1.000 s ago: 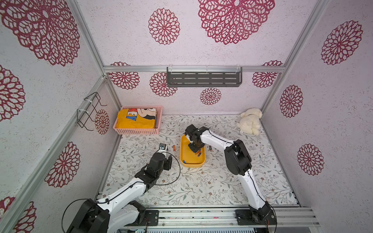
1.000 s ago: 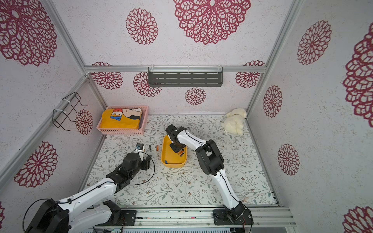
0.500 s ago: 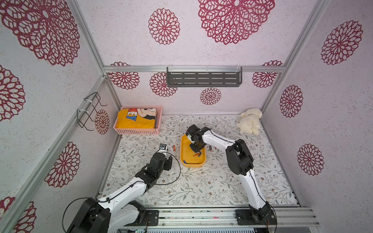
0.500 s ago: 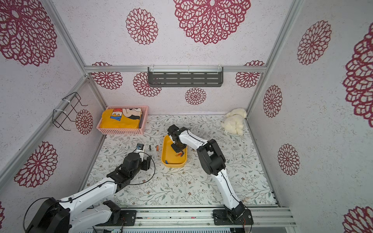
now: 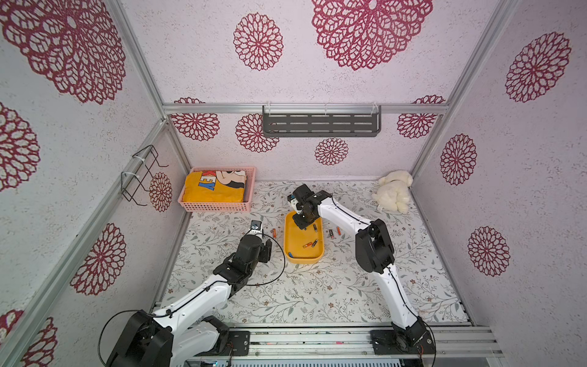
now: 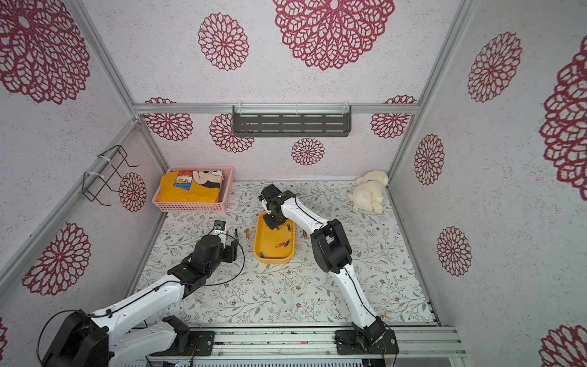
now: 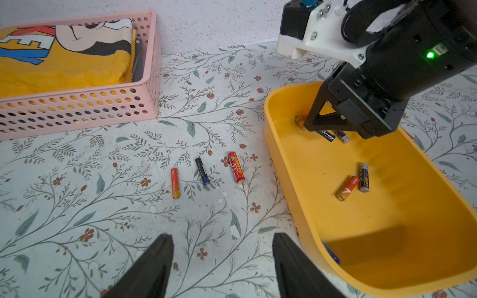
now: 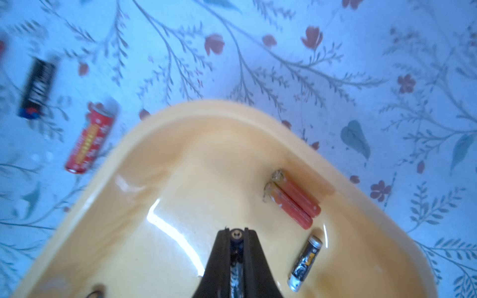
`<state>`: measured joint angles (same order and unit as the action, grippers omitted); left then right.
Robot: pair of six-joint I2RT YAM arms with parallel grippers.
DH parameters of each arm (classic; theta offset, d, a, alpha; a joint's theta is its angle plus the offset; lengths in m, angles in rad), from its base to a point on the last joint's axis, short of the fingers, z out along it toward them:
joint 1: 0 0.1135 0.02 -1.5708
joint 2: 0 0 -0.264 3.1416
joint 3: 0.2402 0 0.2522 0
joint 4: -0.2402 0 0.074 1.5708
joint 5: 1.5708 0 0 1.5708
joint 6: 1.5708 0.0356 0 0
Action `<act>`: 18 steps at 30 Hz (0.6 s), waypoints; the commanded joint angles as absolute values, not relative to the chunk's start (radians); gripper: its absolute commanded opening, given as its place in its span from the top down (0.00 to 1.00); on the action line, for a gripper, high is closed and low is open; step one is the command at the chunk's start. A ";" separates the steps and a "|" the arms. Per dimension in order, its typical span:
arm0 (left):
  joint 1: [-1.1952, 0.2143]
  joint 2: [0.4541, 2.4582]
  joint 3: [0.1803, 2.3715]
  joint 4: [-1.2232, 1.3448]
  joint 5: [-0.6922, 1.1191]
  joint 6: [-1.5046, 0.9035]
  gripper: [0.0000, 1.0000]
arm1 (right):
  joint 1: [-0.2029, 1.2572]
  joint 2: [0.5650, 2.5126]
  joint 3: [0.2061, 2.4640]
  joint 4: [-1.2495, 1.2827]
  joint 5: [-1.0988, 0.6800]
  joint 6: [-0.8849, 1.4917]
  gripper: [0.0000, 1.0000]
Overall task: Take the batteries out of the storage box
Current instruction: Pick up the battery from the storage box.
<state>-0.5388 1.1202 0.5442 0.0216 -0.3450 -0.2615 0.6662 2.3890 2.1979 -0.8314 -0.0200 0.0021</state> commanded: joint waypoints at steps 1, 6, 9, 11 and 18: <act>-0.541 1.150 0.587 -0.002 -0.353 -0.276 0.35 | 0.647 2.403 2.269 -0.867 -0.080 0.075 0.98; -0.554 1.189 0.643 -0.028 -0.354 -0.271 0.34 | 0.625 2.386 2.273 -0.876 -0.093 0.112 0.98; -0.563 1.199 0.668 -0.032 -0.354 -0.267 0.34 | 0.615 2.345 2.267 -0.881 -0.093 0.139 0.98; -0.568 1.203 0.683 -0.031 -0.350 -0.264 0.34 | 0.601 2.310 2.253 -0.883 -0.092 0.167 0.98; -0.590 1.246 0.738 -0.035 -0.340 -0.257 0.34 | 0.520 2.090 1.999 -0.793 -0.049 0.250 0.98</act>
<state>-0.5739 1.2251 0.7109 -0.0242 -0.3492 -0.2630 0.5625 2.2452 2.0609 -0.8318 -0.0765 0.1898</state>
